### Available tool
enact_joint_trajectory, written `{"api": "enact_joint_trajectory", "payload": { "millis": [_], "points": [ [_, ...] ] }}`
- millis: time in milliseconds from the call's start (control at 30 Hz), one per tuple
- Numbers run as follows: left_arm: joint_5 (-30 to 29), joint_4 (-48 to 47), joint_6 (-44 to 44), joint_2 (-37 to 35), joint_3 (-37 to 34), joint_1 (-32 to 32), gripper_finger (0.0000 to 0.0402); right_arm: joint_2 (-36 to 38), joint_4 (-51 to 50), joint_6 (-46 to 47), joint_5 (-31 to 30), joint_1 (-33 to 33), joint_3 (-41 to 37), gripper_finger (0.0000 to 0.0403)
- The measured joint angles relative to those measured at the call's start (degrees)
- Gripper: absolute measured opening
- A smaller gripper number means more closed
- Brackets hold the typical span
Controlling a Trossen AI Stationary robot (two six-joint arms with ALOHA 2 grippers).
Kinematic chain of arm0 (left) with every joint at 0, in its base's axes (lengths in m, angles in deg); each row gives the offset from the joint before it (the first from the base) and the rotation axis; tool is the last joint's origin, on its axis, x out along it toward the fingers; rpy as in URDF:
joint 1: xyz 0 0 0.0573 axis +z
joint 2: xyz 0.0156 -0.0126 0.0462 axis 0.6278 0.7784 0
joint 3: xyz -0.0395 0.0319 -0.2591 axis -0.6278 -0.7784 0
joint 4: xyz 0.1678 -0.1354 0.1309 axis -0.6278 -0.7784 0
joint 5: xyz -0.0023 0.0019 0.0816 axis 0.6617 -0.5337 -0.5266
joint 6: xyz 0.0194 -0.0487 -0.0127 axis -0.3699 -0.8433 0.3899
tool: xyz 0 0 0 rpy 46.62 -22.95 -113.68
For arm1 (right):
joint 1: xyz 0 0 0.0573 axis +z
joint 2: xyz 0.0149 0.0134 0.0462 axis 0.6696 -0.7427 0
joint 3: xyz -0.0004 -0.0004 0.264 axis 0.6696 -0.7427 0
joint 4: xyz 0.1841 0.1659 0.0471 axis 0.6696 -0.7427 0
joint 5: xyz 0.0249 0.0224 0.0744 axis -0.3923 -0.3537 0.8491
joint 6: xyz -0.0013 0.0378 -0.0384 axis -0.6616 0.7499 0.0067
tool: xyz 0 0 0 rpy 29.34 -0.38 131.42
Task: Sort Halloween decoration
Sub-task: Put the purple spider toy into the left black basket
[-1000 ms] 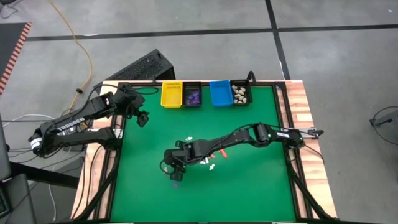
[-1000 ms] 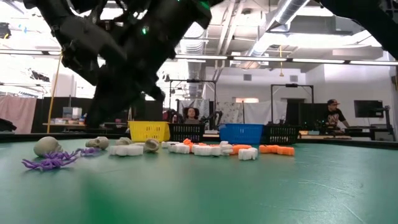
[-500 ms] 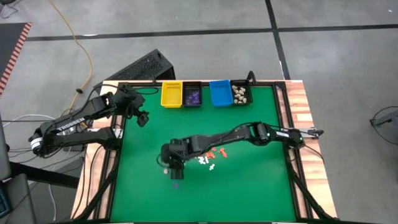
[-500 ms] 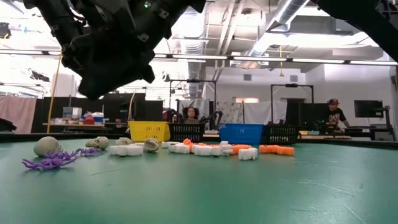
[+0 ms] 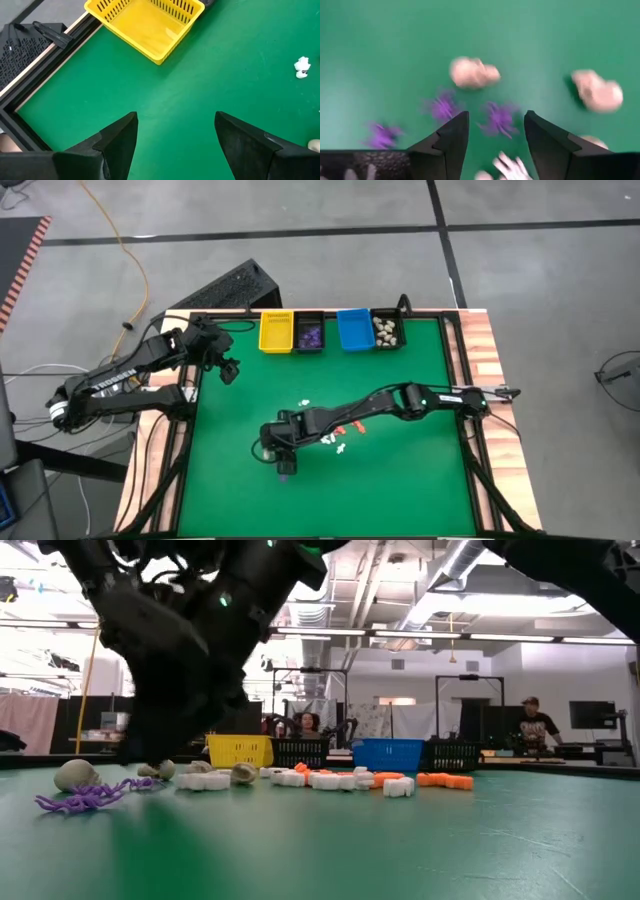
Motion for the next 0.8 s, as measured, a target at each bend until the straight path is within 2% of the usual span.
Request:
{"api": "enact_joint_trajectory", "payload": {
  "millis": [400,500,700,800],
  "points": [
    [-0.1,0.0,0.0,0.0,0.0,0.0,0.0256,-2.5,0.0,0.2,-0.3,0.6,0.1,0.0195],
    [-0.8,0.0,0.0,0.0,0.0,0.0,0.0256,-2.5,-1.5,1.6,-0.3,0.6,0.2,0.0158],
    [-1.4,0.0,-0.2,0.0,0.0,0.0,0.0256,-2.5,-2.0,2.5,0.1,0.7,0.2,0.0053],
    [-1.4,0.0,-0.3,0.0,0.0,0.0,0.0256,-2.5,-2.0,2.7,0.0,0.7,0.2,0.0027]
  ]
}}
